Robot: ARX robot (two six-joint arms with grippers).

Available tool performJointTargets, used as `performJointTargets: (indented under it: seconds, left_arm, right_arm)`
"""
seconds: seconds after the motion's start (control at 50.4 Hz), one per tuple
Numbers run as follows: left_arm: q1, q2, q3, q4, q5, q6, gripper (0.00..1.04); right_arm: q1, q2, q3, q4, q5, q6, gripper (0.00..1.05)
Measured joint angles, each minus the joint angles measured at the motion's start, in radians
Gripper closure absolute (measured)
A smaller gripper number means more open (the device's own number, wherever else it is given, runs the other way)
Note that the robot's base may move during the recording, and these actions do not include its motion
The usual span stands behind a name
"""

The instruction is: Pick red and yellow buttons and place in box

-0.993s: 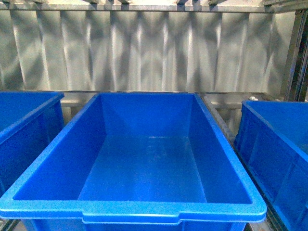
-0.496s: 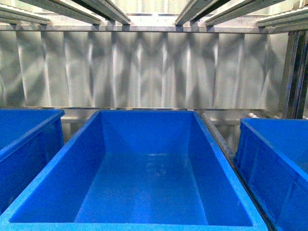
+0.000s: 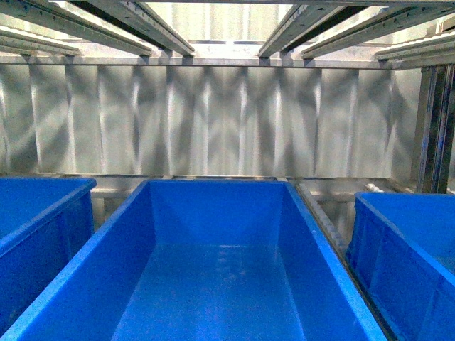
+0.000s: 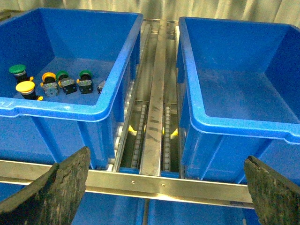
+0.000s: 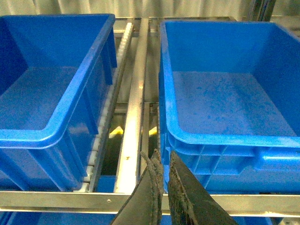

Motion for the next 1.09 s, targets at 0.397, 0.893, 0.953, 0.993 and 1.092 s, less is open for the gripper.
performJointTargets:
  seconds: [0.397, 0.893, 0.953, 0.993, 1.092]
  left_arm:
    - [0.000, 0.000, 0.000, 0.000, 0.000, 0.000, 0.08]
    - [0.000, 0.000, 0.000, 0.000, 0.000, 0.000, 0.08]
    - [0.000, 0.000, 0.000, 0.000, 0.000, 0.000, 0.08]
    - [0.000, 0.000, 0.000, 0.000, 0.000, 0.000, 0.08]
    - [0.000, 0.000, 0.000, 0.000, 0.000, 0.000, 0.08]
  right_arm:
    - [0.000, -0.138, -0.027, -0.084, 0.000, 0.000, 1.01]
    - [0.001, -0.370, -0.026, -0.317, 0.001, 0.000, 1.01]
    - [0.001, -0.368, -0.026, -0.319, 0.002, 0.000, 1.01]
    - [0.001, -0.368, -0.026, -0.320, 0.000, 0.000, 1.01]
    - [0.001, -0.370, -0.026, -0.320, 0.000, 0.000, 1.01]
